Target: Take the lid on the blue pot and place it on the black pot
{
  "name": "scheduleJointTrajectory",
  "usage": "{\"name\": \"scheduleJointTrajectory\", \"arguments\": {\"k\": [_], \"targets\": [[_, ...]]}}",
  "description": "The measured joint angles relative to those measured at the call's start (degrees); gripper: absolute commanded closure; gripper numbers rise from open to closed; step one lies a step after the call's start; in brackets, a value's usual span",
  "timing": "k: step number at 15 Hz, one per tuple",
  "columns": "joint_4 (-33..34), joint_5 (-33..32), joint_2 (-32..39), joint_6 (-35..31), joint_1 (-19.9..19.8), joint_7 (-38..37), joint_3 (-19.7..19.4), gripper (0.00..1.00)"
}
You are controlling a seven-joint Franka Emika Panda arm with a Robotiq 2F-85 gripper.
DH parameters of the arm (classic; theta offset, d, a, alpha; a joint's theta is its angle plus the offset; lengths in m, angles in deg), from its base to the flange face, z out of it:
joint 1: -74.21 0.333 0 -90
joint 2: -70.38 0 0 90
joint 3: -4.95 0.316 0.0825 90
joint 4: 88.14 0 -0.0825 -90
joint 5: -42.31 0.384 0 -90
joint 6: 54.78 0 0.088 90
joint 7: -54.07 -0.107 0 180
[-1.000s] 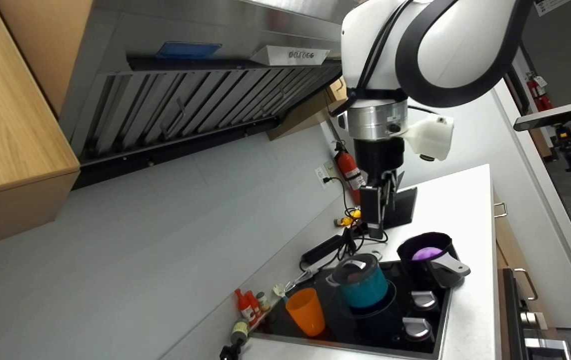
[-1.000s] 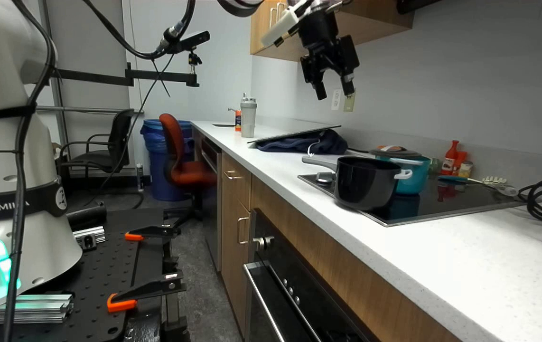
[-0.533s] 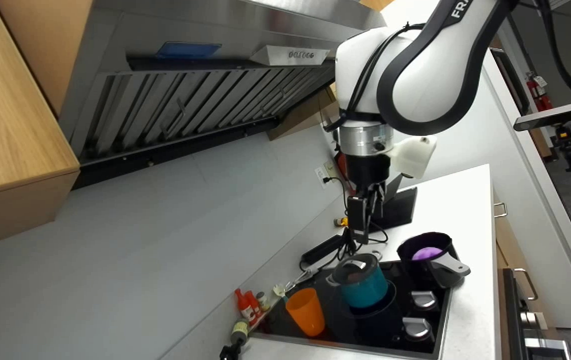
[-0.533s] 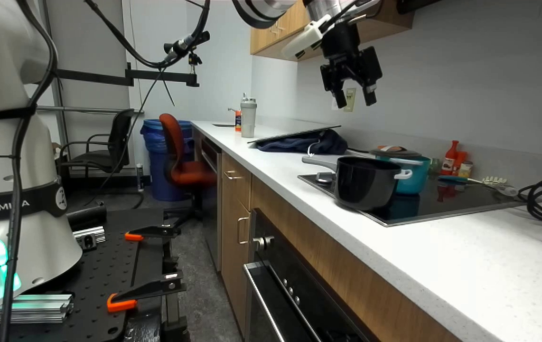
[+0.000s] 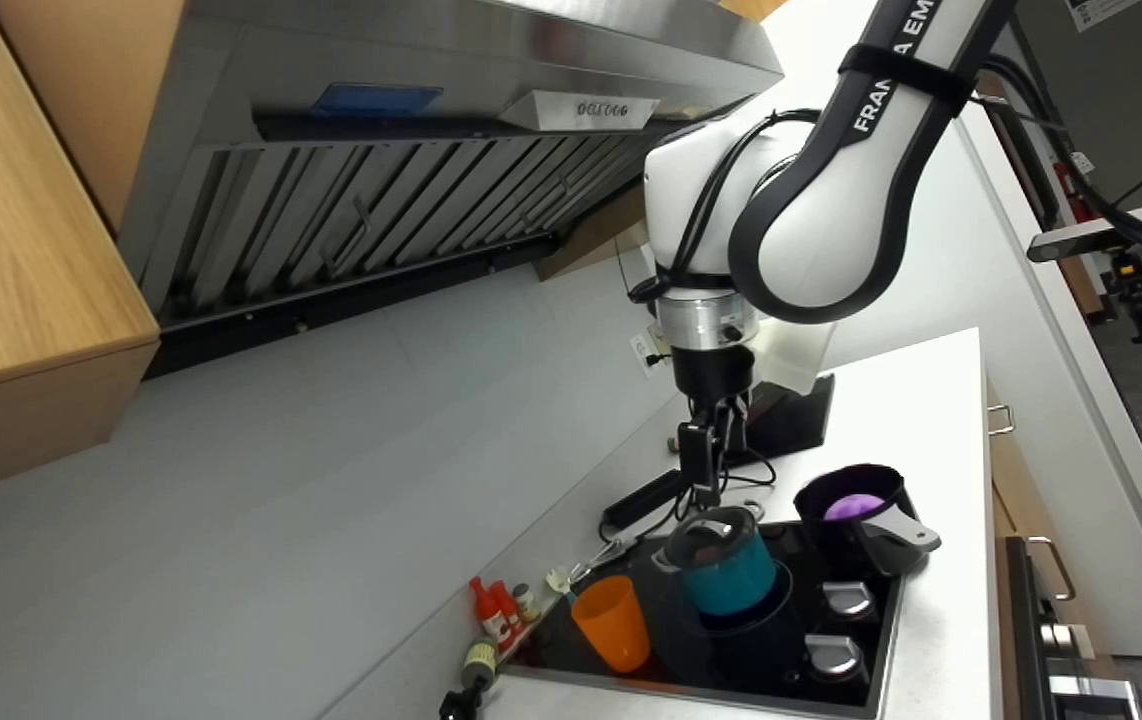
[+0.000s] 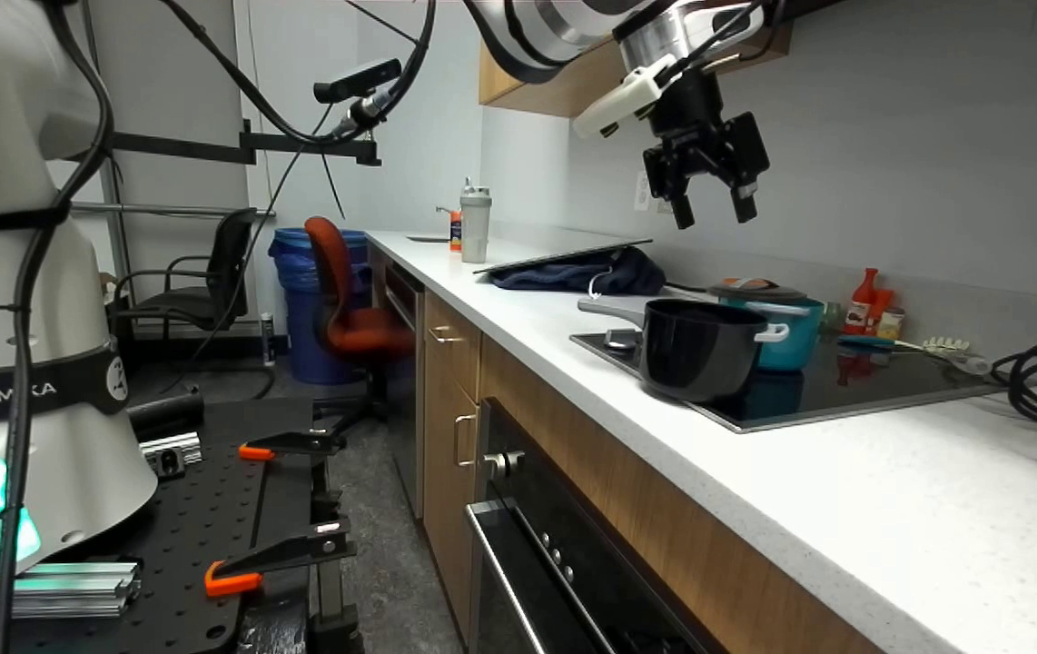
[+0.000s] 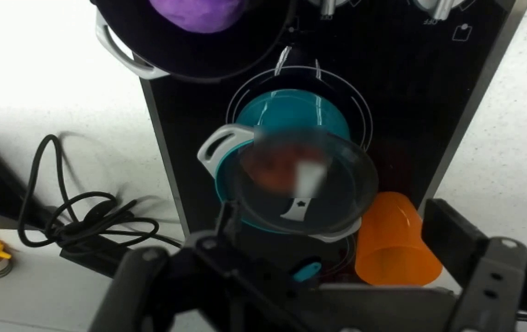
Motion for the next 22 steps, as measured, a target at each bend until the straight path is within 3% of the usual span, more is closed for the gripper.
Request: {"name": "scheduleJointTrajectory", "arguments": {"k": [9, 22], "targets": [[7.11, -0.29, 7.19, 0.0, 1.14, -1.96, -1.84, 0.01], [11.52, 0.17, 12.57, -0.09, 2.33, -2.58, -4.14, 0.03]]}}
